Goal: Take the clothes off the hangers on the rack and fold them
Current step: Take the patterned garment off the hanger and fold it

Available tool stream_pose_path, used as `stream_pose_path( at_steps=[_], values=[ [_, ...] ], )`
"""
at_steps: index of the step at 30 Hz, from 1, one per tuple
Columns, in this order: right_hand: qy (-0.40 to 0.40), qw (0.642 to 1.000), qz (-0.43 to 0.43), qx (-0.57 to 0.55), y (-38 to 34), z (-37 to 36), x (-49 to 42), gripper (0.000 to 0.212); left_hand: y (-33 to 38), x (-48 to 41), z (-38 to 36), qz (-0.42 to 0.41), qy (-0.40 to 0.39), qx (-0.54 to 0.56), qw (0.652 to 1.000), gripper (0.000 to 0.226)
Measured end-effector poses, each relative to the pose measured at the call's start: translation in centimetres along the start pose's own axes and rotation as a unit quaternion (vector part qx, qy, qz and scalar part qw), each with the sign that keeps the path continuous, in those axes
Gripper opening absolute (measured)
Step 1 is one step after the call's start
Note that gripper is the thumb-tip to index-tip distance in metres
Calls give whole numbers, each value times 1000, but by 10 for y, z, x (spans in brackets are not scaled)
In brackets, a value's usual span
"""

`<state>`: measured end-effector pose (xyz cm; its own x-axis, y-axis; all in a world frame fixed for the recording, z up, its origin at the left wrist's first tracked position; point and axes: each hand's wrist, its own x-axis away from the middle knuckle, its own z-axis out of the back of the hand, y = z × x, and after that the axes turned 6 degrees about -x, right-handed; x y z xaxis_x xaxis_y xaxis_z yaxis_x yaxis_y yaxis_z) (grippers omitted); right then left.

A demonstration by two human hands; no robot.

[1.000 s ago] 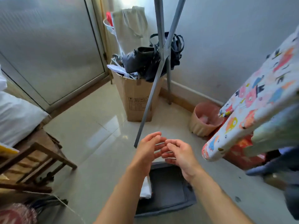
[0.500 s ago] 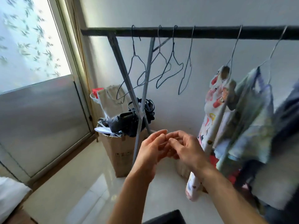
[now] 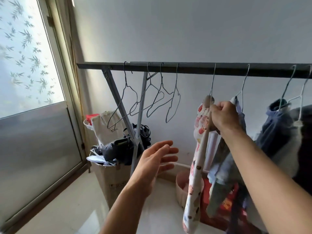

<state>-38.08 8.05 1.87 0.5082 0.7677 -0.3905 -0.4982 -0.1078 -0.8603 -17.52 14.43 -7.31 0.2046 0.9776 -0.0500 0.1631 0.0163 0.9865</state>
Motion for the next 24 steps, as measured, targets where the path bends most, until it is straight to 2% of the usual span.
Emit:
stream_pose_path(
  at_steps=[3, 6, 9, 16, 18, 20, 24],
  values=[
    [-39, 999, -22, -22, -6, -2, -17, 29, 8, 0, -3, -10, -6, 4, 1000, 21],
    [-78, 996, -53, -5, -11, -4, -33, 17, 12, 2, -6, -16, -4, 11, 1000, 21],
    [-94, 991, -84, -33, -15, -6, -40, 19, 14, 3, -8, -24, -4, 10, 1000, 21],
    [-96, 987, -49, -121, -30, -3, -37, 14, 24, 4, -10, -70, 4, -16, 997, 21],
    [-105, 984, -38, -138, -37, 0, -32, 8, 29, 5, -11, -93, 22, -15, 995, 20],
    [-121, 981, -25, -147, -39, 0, -25, 13, 35, 5, -14, -134, 47, -28, 989, 19],
    [-171, 972, -13, -161, -32, -4, 3, 15, 51, -2, -17, -237, 78, -158, 955, 22]
  ],
)
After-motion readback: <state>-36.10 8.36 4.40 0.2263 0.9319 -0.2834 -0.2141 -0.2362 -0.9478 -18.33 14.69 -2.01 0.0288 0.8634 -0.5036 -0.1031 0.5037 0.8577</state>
